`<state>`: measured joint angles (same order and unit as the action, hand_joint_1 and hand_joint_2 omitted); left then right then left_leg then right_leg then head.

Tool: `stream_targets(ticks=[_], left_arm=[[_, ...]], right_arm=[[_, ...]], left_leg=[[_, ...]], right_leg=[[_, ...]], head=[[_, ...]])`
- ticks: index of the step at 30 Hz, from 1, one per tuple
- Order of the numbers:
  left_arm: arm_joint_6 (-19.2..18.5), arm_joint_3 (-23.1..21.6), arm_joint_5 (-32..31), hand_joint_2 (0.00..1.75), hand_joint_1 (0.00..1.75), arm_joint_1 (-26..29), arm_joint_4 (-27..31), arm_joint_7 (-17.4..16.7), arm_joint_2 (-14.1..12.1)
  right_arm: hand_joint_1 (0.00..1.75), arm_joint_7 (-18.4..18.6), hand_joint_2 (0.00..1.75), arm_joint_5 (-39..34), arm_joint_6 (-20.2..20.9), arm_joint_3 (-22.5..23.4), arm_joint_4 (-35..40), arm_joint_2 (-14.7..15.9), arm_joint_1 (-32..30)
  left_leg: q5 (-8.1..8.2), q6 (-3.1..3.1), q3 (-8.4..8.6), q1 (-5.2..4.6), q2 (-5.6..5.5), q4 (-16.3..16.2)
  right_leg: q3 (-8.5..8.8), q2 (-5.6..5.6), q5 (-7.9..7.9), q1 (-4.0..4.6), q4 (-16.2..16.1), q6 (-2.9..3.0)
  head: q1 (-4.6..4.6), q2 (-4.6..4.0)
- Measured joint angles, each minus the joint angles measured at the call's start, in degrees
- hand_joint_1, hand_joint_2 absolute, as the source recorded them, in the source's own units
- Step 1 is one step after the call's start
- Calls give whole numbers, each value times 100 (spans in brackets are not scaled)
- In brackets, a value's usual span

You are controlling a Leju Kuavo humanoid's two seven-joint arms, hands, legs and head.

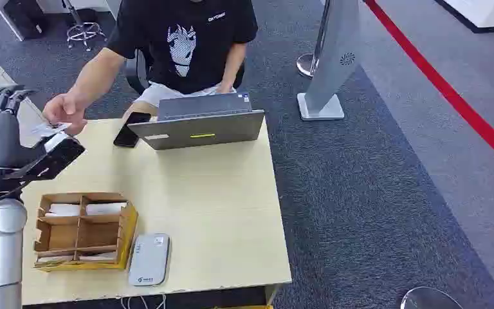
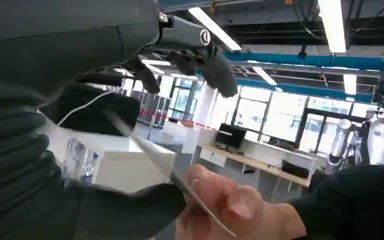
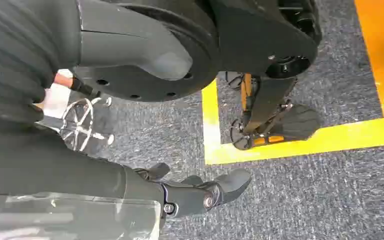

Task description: Pass the card to the sensor for recognition and then transmit it.

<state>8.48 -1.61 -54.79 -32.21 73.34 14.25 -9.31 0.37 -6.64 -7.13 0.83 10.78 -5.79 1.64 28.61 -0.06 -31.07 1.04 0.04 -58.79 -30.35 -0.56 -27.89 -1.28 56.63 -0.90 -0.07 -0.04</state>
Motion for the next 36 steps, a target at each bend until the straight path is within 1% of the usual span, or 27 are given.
stream_targets(ticks=[14,18,21,26,30,33,35,36], left_arm=[[256,-1246,-1825,175,175,-1420,-1408,-616,-625],[437,-1541,-2265,175,175,-1624,-1616,-778,-863],[643,-1548,-2147,175,175,-1466,-1513,-782,-901],[878,-1548,-1911,175,175,-835,-981,-708,-901],[1052,-1548,-1843,175,175,-378,-592,-666,-857],[1266,-1548,-1773,175,175,146,-160,-588,-747],[1353,-1550,-1767,175,175,404,-15,-544,-682],[1458,-1552,-1760,175,175,684,142,-513,-610]], right_arm=[[0,142,175,194,98,-107,-17,0,23],[0,164,175,251,109,-140,-24,0,27],[0,181,175,253,111,-140,-31,0,28],[0,184,175,242,103,-140,-33,0,30],[0,201,175,232,96,-138,-42,-2,31],[0,203,175,196,74,-135,-46,-18,26],[0,203,175,186,55,-129,-48,-31,27],[0,203,175,177,26,-118,-48,-48,27]], left_leg=[[-9,-6,-6,0,-1,0],[-9,-6,-7,0,0,0],[-9,-6,-12,0,-5,0],[-9,-6,-13,-1,-4,0],[-9,-6,-15,-1,-6,0],[-9,-6,-14,-2,-3,0],[-9,-6,-15,-2,-3,0],[-9,-6,-15,-2,-3,0]], right_leg=[[-4,0,8,0,5,3],[-7,-2,8,0,11,3],[-7,3,7,0,11,3],[-8,2,7,-1,11,3],[-9,6,7,-1,10,3],[-10,4,7,-2,10,3],[-12,4,7,-2,10,3],[-12,4,7,-2,10,3]], head=[[2,-2],[0,-2],[2,-2],[0,-2],[2,0],[-2,-2],[-2,-2],[2,-2]])
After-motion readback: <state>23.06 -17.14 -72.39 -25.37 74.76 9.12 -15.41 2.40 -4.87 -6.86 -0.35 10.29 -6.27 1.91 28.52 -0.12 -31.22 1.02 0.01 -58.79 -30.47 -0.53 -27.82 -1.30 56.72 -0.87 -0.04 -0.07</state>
